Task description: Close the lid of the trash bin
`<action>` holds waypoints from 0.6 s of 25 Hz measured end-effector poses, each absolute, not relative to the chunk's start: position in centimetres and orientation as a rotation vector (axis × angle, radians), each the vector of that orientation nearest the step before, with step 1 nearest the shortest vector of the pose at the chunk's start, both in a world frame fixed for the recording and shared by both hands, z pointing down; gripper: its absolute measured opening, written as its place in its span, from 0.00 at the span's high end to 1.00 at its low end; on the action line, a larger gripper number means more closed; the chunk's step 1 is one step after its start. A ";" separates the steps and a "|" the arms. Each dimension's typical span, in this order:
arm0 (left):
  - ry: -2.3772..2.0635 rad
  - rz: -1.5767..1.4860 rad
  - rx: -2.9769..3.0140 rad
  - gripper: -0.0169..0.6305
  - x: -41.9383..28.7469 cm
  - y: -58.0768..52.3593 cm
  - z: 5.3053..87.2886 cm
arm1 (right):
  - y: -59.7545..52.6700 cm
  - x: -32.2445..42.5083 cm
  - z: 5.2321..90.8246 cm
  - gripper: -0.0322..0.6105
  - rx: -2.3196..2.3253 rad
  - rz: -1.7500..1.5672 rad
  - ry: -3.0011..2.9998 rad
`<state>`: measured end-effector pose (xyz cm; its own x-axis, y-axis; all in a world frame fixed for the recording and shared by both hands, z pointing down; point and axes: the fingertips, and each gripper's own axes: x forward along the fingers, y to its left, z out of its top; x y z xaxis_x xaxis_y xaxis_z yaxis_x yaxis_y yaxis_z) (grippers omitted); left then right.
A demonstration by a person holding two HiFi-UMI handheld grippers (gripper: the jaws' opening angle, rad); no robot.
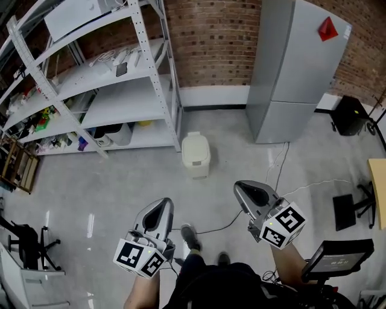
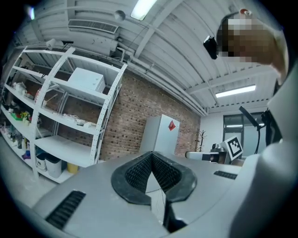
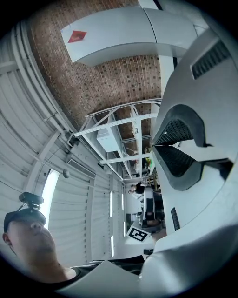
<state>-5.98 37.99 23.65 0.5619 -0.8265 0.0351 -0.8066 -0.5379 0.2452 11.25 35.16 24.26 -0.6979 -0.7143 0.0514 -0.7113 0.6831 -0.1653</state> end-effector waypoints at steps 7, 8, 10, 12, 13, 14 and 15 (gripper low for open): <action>-1.355 -0.063 2.560 0.99 -2.2 46.0 23.3 | 42.4 15.1 24.0 0.94 -1.213 -0.291 2.831; -1.355 -0.056 2.559 0.99 -2.1 47.0 23.3 | 43.3 15.3 23.9 0.94 -1.212 -0.289 2.824; -1.349 -0.048 2.561 0.99 -1.9 48.7 23.1 | 45.0 15.4 23.5 0.94 -1.212 -0.280 2.814; -1.338 -0.043 2.573 0.99 -1.9 50.3 22.9 | 46.7 15.2 23.0 0.94 -1.216 -0.268 2.805; -1.333 -0.043 2.580 0.99 -2.0 51.1 22.8 | 47.5 15.1 22.8 0.94 -1.219 -0.260 2.802; -1.328 -0.046 2.587 0.99 -2.2 52.0 22.7 | 48.4 14.8 22.7 0.94 -1.223 -0.251 2.801; -1.323 -0.053 2.594 0.99 -2.4 53.0 22.7 | 49.3 14.6 22.6 0.94 -1.229 -0.241 2.801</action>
<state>-2.37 52.98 22.68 0.5920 -0.8028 0.0713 -0.7945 -0.5665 0.2189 14.56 49.32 22.56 -0.6768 -0.7362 -0.0040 -0.7246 0.6671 -0.1729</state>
